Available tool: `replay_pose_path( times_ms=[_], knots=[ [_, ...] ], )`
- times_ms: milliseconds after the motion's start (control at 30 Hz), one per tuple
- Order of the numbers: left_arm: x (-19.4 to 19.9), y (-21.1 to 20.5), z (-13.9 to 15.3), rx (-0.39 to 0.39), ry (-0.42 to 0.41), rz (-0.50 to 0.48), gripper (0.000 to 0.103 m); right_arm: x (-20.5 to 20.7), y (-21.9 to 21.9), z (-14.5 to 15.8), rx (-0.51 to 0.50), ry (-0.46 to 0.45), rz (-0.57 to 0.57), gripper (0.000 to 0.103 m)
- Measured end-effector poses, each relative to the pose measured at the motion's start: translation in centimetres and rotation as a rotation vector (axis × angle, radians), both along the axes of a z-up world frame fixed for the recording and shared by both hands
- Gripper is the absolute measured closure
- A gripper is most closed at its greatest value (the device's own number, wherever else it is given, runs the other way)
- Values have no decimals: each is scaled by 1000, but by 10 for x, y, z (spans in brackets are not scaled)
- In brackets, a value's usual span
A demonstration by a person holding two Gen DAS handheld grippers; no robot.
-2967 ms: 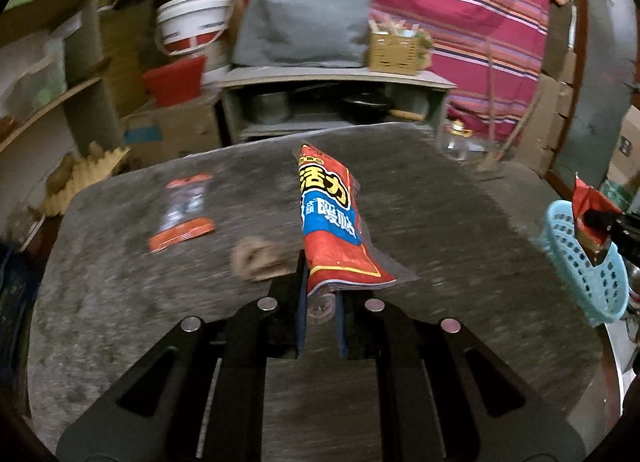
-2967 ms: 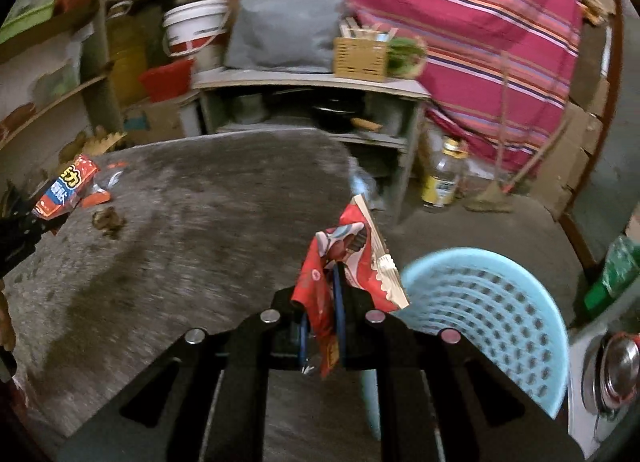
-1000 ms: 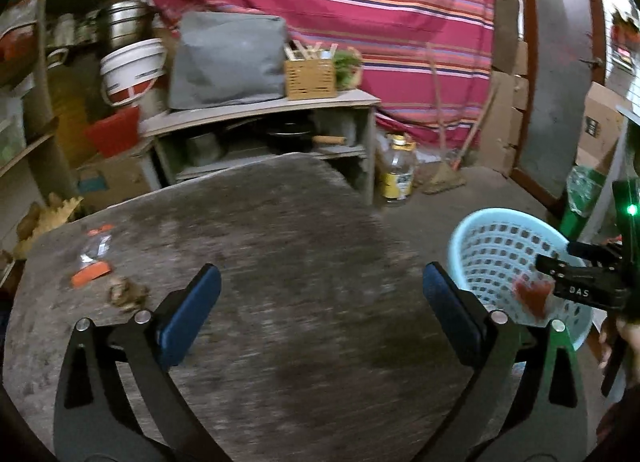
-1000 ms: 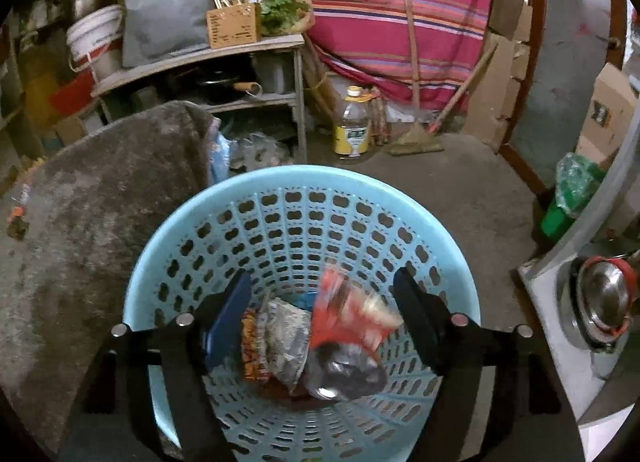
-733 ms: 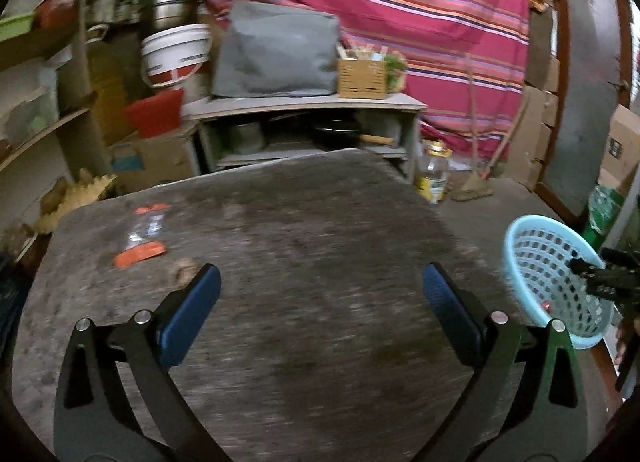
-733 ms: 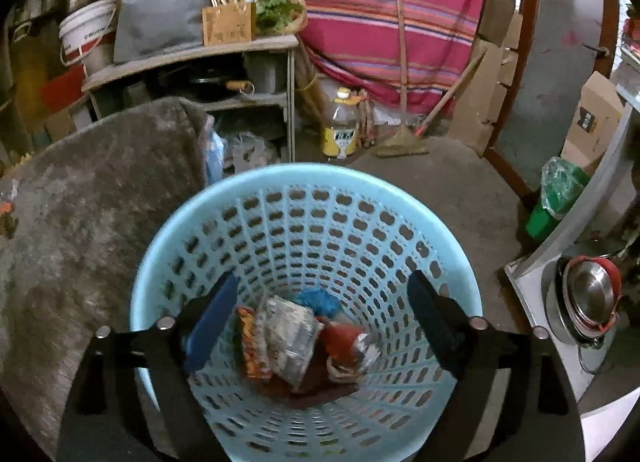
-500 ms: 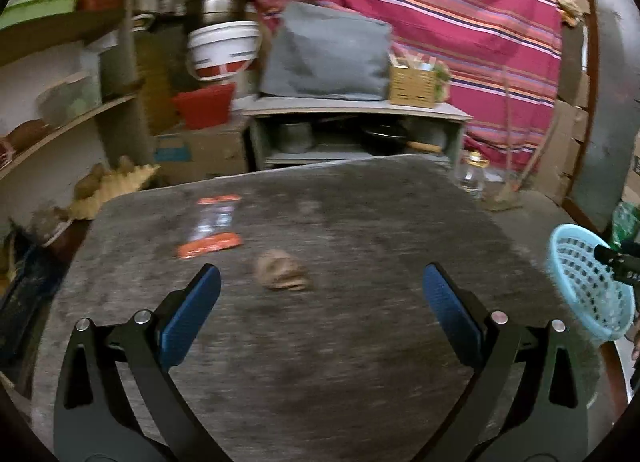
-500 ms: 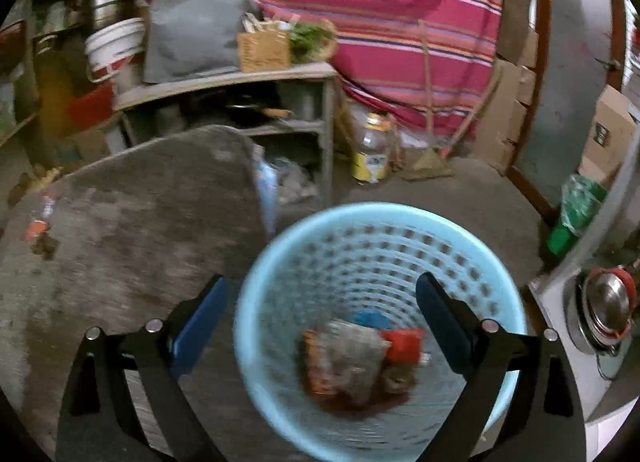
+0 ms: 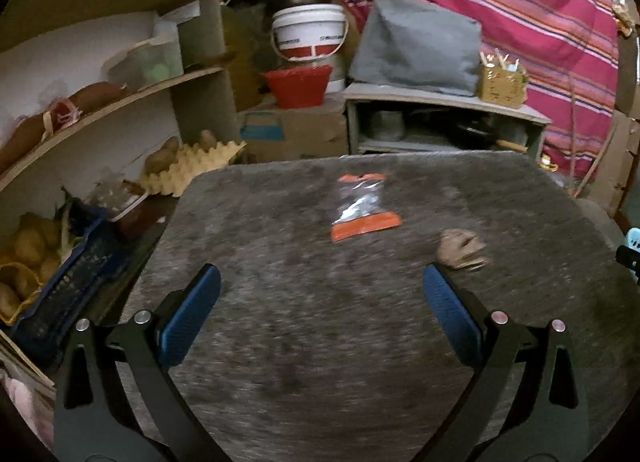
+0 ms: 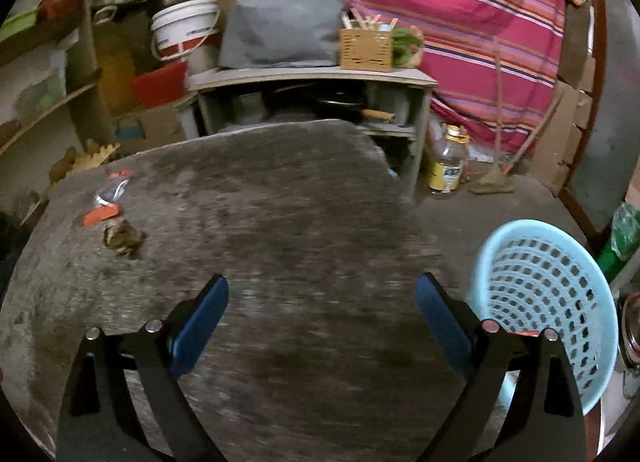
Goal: Collect trash
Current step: 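Move both open tools from the basket back toward the table, then grasp the crumpled brown paper scrap with the right tool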
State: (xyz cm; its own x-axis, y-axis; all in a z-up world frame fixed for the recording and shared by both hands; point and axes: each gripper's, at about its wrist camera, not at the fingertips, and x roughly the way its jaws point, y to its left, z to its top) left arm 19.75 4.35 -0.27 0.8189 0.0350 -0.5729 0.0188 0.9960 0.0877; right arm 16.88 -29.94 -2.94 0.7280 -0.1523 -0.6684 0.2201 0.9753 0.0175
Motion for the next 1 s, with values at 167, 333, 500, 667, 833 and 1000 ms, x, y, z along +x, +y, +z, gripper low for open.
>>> replay_pose_path(
  times_ms=[167, 333, 500, 667, 833, 1000],
  knots=[
    [14, 27, -11, -5, 22, 23, 5, 17, 32, -3, -7, 3, 45, 10],
    [27, 39, -18, -18, 32, 31, 5, 37, 67, -2, -32, 8, 116, 10],
    [42, 49, -27, -26, 52, 35, 5, 59, 95, -5, -40, 22, 172, 10],
    [62, 62, -36, -38, 78, 51, 5, 78, 121, -11, -50, 36, 234, 10],
    [82, 76, -40, -45, 94, 77, 5, 101, 152, -19, -74, 58, 289, 10],
    [98, 81, -42, -19, 97, 85, 5, 124, 177, -34, -96, 108, 330, 10]
  ],
)
